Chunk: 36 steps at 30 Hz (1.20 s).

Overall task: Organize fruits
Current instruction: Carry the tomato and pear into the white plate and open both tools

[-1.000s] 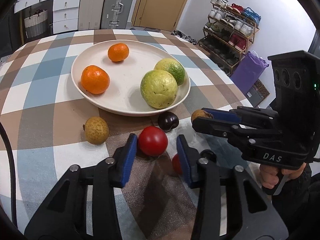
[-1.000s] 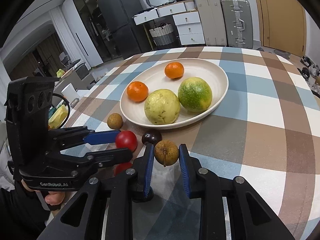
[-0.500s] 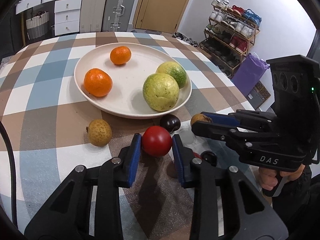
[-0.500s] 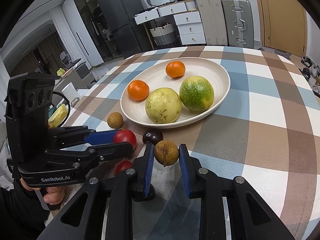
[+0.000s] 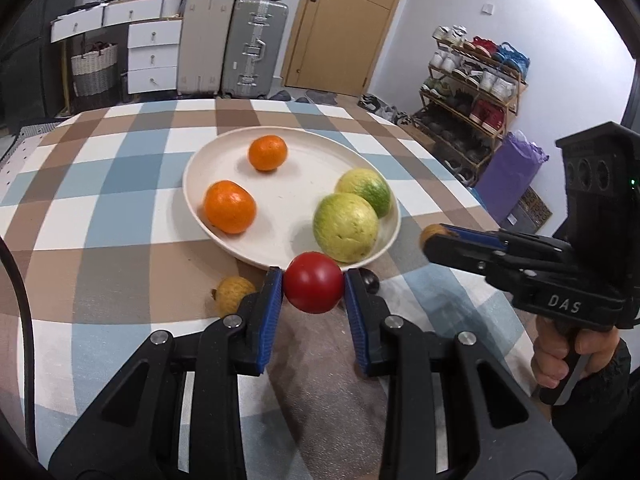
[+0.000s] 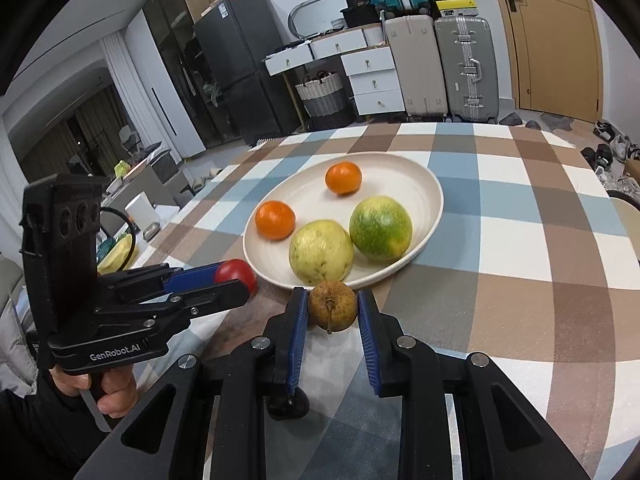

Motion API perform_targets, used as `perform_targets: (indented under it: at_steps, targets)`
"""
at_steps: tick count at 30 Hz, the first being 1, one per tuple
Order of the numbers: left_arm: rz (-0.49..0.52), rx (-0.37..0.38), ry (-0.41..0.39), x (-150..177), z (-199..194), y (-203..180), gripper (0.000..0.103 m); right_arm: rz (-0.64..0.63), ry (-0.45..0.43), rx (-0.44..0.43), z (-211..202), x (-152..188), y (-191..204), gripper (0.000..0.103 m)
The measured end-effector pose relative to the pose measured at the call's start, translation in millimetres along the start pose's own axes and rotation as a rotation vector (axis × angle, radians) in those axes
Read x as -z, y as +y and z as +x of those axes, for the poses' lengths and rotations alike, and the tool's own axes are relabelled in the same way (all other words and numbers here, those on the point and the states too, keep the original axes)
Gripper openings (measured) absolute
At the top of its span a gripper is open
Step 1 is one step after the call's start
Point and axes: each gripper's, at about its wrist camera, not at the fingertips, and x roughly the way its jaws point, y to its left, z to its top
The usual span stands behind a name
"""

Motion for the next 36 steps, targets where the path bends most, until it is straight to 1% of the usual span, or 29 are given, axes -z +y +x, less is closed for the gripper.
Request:
perform_targets:
  at_steps: [9, 16, 20, 24, 28, 36]
  targets:
    - [-0.001, -0.076, -0.092, -17.8, -22.2, 2.0, 0.028, -0.001, -0.056, 0.034, -13.9, -29.1, 5.7, 0.026]
    - [-0.011, -0.1, -0.139, -35.8, -24.8, 1.3, 0.028, 0.001, -0.083, 0.05, -14.9, -51.3, 7.8, 0.026]
    - [-0.015, -0.116, -0.149, -45.3, -15.2, 2.5, 0.028, 0.023, -0.096, 0.053, -7.5, -60.4, 3.8, 0.026]
    - [-0.029, -0.107, -0.153, -53.0, -1.6, 5.0, 0.028, 0.04, -0.099, 0.054, 3.5, -66.1, -0.8, 0.026]
    - [-0.011, -0.124, -0.142, -58.1, 14.9, 3.9, 0.029, 0.062, -0.09, 0.06, 17.1, -69.3, -6.0, 0.026]
    - [0.008, -0.122, -0.126, -60.6, 40.6, 1.3, 0.029, 0.08, -0.069, 0.083, 42.3, -71.0, -15.5, 0.026]
